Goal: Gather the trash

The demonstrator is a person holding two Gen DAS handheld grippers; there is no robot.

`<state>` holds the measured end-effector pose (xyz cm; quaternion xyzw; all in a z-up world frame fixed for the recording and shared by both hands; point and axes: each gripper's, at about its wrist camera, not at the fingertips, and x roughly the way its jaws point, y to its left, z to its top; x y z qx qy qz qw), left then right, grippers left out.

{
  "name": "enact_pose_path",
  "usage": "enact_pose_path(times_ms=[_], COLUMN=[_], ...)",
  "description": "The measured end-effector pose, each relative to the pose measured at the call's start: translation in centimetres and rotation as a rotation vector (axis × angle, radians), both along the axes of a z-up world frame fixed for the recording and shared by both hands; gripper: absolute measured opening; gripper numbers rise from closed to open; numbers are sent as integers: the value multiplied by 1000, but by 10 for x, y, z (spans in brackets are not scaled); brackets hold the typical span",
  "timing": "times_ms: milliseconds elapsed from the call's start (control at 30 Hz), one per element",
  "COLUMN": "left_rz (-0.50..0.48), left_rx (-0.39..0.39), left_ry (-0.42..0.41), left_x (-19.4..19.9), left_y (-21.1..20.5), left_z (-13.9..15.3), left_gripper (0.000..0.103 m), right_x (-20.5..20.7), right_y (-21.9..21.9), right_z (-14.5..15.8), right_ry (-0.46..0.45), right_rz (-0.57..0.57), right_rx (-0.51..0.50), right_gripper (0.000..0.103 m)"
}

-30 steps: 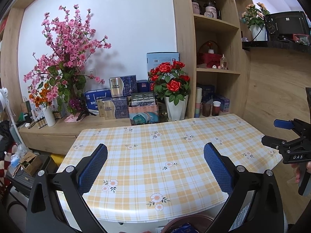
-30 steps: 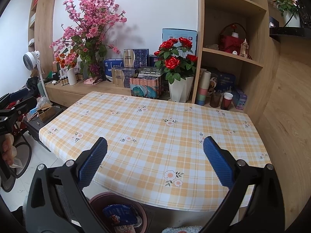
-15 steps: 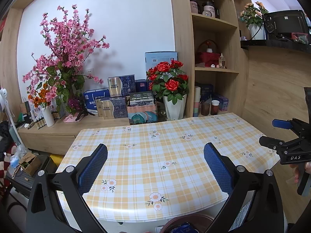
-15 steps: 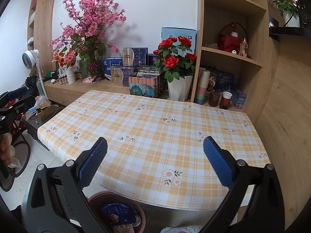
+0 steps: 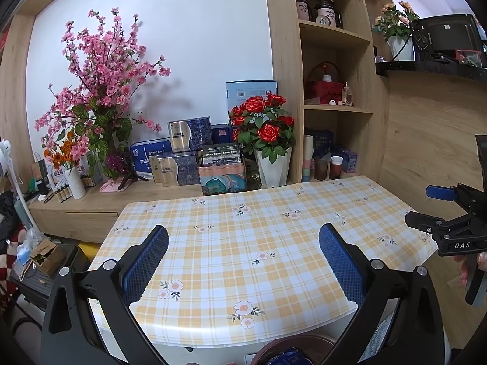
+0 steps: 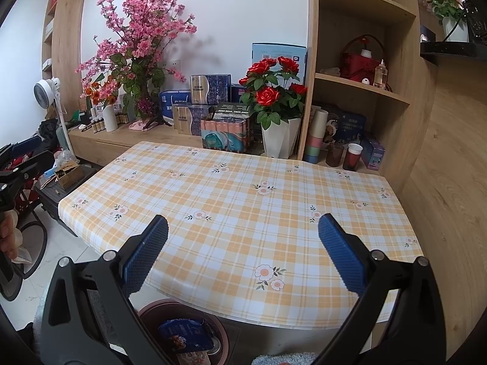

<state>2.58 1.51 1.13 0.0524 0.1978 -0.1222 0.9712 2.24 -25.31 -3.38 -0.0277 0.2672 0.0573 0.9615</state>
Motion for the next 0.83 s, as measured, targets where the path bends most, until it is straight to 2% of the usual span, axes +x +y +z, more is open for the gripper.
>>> enact_pose_path(times_ms=[833], left_rz=[18], left_rx=[-3], left_ry=[14], left_x=[3], left_y=[1], left_z=[-1], left_gripper=[97], right_x=[-1], right_y=[-2], right_z=[2], right_ry=[1], right_rz=[-5], right_rx=[2], right_gripper=[97])
